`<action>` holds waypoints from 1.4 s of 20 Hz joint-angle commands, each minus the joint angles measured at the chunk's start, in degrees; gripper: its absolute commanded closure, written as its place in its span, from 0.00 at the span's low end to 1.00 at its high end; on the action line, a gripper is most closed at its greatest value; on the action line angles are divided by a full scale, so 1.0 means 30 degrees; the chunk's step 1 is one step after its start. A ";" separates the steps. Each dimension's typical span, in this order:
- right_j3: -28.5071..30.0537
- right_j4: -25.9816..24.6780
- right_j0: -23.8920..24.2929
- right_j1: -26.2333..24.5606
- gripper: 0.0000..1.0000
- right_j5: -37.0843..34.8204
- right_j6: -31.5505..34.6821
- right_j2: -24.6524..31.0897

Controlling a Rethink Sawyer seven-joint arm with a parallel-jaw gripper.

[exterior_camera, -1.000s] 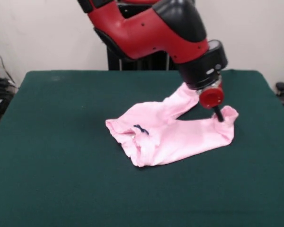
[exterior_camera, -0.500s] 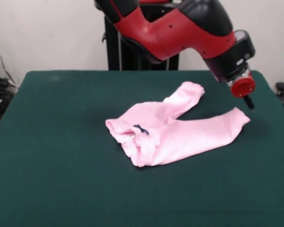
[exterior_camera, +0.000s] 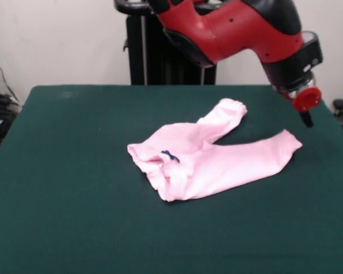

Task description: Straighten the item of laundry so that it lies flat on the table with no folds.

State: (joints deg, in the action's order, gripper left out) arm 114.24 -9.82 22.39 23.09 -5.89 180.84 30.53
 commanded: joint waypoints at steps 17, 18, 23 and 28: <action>-0.6160 -0.1305 -0.6348 0.4044 1.00 -0.6595 -0.2376 -1.1362; -0.5844 -0.1234 -0.5658 0.4604 1.00 -0.7132 -0.3080 -1.0661; -0.6034 -0.1926 -0.4814 0.6345 1.00 -0.8747 -0.4428 -1.0307; -0.6615 -0.3709 -0.3567 0.5968 1.00 -0.7987 -0.5340 -0.9832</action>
State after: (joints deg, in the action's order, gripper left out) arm 97.26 -15.77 10.37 40.70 -24.45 180.84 -1.98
